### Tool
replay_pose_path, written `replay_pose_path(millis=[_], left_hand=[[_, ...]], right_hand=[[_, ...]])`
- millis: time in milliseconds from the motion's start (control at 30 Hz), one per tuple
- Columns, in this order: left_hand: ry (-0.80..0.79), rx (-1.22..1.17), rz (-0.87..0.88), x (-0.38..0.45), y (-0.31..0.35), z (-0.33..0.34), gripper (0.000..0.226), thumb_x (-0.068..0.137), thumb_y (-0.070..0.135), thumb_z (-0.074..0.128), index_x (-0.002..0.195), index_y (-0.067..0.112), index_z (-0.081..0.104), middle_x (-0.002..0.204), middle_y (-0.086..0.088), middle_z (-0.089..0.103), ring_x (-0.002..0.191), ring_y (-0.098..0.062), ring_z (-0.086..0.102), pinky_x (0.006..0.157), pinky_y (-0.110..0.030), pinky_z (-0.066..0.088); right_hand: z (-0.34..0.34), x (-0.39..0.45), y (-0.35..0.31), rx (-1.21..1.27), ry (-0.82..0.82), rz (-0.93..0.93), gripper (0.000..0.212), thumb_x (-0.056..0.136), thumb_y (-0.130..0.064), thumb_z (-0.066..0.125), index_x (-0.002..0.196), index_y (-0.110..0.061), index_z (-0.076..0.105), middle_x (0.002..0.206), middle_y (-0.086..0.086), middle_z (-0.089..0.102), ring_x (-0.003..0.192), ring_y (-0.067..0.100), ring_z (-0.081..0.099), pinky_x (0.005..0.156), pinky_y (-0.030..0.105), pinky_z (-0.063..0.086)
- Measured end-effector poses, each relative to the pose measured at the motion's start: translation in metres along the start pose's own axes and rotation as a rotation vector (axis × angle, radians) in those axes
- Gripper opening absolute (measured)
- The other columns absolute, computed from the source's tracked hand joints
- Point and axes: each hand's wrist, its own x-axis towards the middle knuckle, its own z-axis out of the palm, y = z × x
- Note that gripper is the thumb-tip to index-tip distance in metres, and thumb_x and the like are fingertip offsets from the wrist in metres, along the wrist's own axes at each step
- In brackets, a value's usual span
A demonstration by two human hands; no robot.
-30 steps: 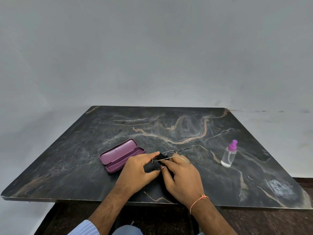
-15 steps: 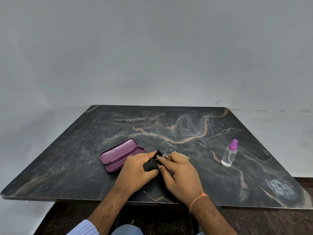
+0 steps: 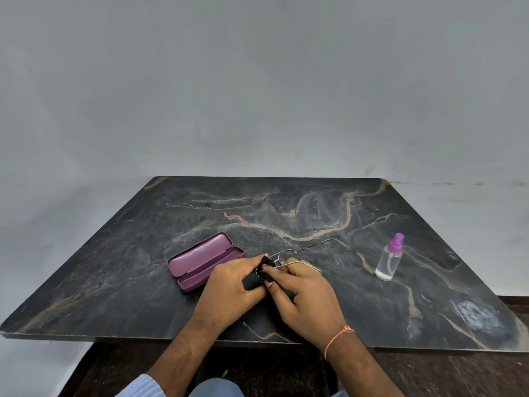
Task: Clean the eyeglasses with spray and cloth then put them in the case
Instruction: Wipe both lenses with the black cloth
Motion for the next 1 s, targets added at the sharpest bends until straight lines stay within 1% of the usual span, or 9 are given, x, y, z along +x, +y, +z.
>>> replay_pose_path(millis=[67, 233, 367, 467, 600, 700, 800, 900, 1000], left_hand=[[-0.002, 0.007, 0.008, 0.0, -0.001, 0.001, 0.056, 0.079, 0.026, 0.08, 0.136, 0.026, 0.077, 0.12, 0.021, 0.08, 0.111, 0.009, 0.073, 0.099, -0.013, 0.055], [-0.012, 0.042, 0.023, -0.001, -0.007, 0.004, 0.061, 0.083, 0.041, 0.082, 0.14, 0.022, 0.075, 0.124, 0.012, 0.081, 0.112, 0.005, 0.072, 0.102, -0.007, 0.049], [-0.017, 0.045, 0.031, -0.001, -0.007, 0.005, 0.061, 0.081, 0.034, 0.084, 0.14, 0.022, 0.075, 0.125, 0.011, 0.081, 0.113, 0.005, 0.072, 0.102, -0.007, 0.049], [-0.006, 0.05, 0.028, -0.001, -0.006, 0.003, 0.06, 0.08, 0.032, 0.078, 0.139, 0.022, 0.076, 0.126, 0.013, 0.08, 0.115, 0.007, 0.071, 0.103, -0.008, 0.05], [-0.026, 0.058, 0.064, 0.0, -0.005, 0.003, 0.056, 0.081, 0.033, 0.074, 0.136, 0.024, 0.076, 0.121, 0.013, 0.082, 0.111, 0.002, 0.075, 0.097, -0.019, 0.058], [-0.033, 0.09, 0.052, 0.0, -0.01, 0.004, 0.059, 0.08, 0.033, 0.077, 0.138, 0.023, 0.076, 0.125, 0.013, 0.081, 0.114, 0.0, 0.076, 0.1, -0.024, 0.06], [-0.02, 0.088, 0.038, 0.0, -0.011, 0.005, 0.061, 0.077, 0.031, 0.08, 0.137, 0.024, 0.076, 0.125, 0.015, 0.081, 0.114, 0.003, 0.074, 0.102, -0.019, 0.057], [-0.011, 0.071, 0.032, 0.0, -0.009, 0.005, 0.061, 0.076, 0.024, 0.084, 0.136, 0.023, 0.077, 0.124, 0.015, 0.082, 0.113, 0.007, 0.073, 0.103, -0.014, 0.055], [0.002, 0.061, 0.021, 0.0, -0.008, 0.005, 0.059, 0.078, 0.03, 0.083, 0.136, 0.022, 0.078, 0.124, 0.014, 0.082, 0.112, 0.006, 0.074, 0.102, -0.015, 0.055]], right_hand=[[0.001, 0.0, -0.001, -0.09, 0.005, 0.022, 0.033, 0.099, -0.038, 0.06, 0.13, -0.039, 0.072, 0.092, -0.016, 0.061, 0.09, 0.011, 0.06, 0.069, 0.023, 0.05], [0.001, -0.001, -0.005, -0.2, 0.045, 0.058, 0.031, 0.096, -0.038, 0.054, 0.117, -0.034, 0.075, 0.084, -0.013, 0.059, 0.086, 0.015, 0.062, 0.06, 0.031, 0.054], [0.003, 0.0, -0.001, -0.107, 0.021, 0.044, 0.031, 0.1, -0.036, 0.056, 0.122, -0.028, 0.076, 0.085, -0.013, 0.057, 0.087, 0.014, 0.06, 0.071, 0.031, 0.055], [0.002, 0.001, 0.002, 0.037, -0.014, 0.019, 0.029, 0.103, -0.036, 0.059, 0.124, -0.027, 0.077, 0.088, -0.015, 0.062, 0.089, 0.01, 0.062, 0.081, 0.031, 0.055], [-0.003, -0.002, -0.001, 0.126, -0.047, -0.03, 0.025, 0.101, -0.034, 0.062, 0.119, -0.03, 0.079, 0.095, -0.017, 0.07, 0.094, 0.006, 0.063, 0.087, 0.029, 0.053], [-0.005, -0.004, -0.004, 0.046, -0.023, -0.031, 0.019, 0.099, -0.033, 0.061, 0.109, -0.032, 0.078, 0.094, -0.017, 0.07, 0.092, 0.009, 0.063, 0.083, 0.033, 0.054], [-0.005, -0.006, -0.008, -0.092, -0.006, -0.019, 0.014, 0.096, -0.034, 0.059, 0.094, -0.031, 0.072, 0.087, -0.015, 0.065, 0.088, 0.01, 0.06, 0.076, 0.035, 0.055], [-0.004, -0.006, -0.008, -0.166, 0.012, 0.015, 0.015, 0.097, -0.037, 0.057, 0.094, -0.033, 0.071, 0.087, -0.014, 0.063, 0.086, 0.01, 0.059, 0.072, 0.032, 0.054], [0.0, -0.006, -0.007, -0.205, 0.021, 0.036, 0.019, 0.097, -0.039, 0.054, 0.095, -0.033, 0.072, 0.087, -0.013, 0.063, 0.088, 0.011, 0.06, 0.068, 0.031, 0.054]])
